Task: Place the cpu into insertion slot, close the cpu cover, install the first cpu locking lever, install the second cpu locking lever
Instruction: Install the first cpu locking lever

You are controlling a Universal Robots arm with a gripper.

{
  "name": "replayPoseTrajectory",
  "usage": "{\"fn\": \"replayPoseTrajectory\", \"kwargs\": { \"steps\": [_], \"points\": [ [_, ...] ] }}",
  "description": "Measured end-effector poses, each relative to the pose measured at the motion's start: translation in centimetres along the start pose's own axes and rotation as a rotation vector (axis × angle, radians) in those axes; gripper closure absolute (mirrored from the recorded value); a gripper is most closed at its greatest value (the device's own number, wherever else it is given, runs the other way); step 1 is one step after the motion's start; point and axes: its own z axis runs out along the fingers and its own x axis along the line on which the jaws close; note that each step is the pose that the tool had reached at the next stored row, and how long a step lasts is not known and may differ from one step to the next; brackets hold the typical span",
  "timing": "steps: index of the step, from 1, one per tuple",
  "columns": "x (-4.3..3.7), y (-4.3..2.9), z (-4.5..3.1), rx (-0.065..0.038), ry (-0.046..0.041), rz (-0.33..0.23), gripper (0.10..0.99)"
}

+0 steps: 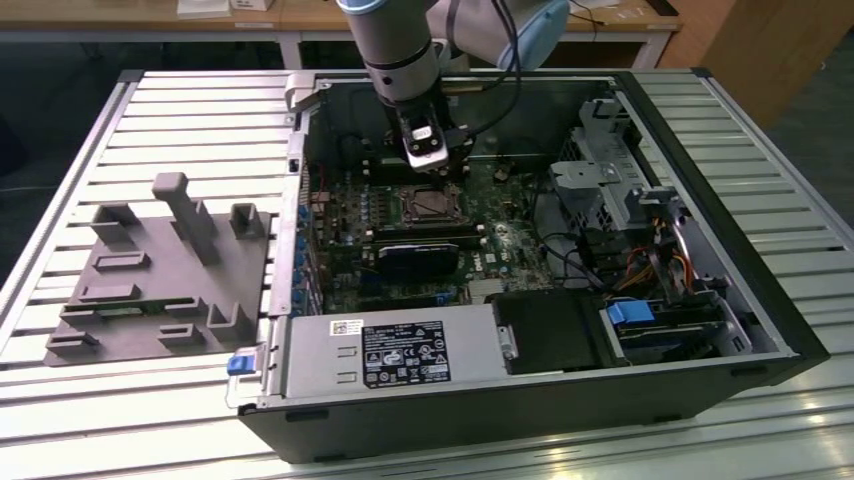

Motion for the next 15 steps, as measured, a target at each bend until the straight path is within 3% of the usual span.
{"fn": "replayPoseTrajectory", "kwargs": {
  "steps": [15],
  "points": [
    [-0.28,0.23,-1.10,-0.005,0.0031,-0.015,0.980]
  ]
}}
